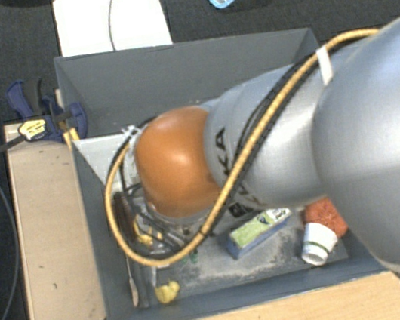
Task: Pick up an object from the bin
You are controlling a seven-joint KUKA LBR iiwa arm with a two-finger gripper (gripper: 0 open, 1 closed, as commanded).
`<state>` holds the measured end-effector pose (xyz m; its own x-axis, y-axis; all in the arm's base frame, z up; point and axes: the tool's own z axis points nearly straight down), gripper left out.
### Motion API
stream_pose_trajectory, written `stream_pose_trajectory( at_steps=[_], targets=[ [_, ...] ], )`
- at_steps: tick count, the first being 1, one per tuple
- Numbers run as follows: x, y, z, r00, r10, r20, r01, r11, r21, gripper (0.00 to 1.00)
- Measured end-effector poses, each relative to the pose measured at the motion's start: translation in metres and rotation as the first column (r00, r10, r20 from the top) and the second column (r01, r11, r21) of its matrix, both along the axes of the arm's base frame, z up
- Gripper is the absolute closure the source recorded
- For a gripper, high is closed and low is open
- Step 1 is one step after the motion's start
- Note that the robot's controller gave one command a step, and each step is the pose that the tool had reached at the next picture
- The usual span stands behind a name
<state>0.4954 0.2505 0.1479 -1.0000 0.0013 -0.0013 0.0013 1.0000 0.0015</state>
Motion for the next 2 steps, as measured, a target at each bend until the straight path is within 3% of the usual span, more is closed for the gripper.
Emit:
stream_pose_trajectory(
  at_steps=[1, 2],
  targets=[
    [-0.003, -0.065, 0.003, 0.998, -0.058, -0.002, 0.058, 0.998, 0.000, 0.00],
    [-0.007, -0.056, 0.073, 1.000, -0.022, -0.002, 0.022, 1.000, 0.000, 0.00]
  ],
)
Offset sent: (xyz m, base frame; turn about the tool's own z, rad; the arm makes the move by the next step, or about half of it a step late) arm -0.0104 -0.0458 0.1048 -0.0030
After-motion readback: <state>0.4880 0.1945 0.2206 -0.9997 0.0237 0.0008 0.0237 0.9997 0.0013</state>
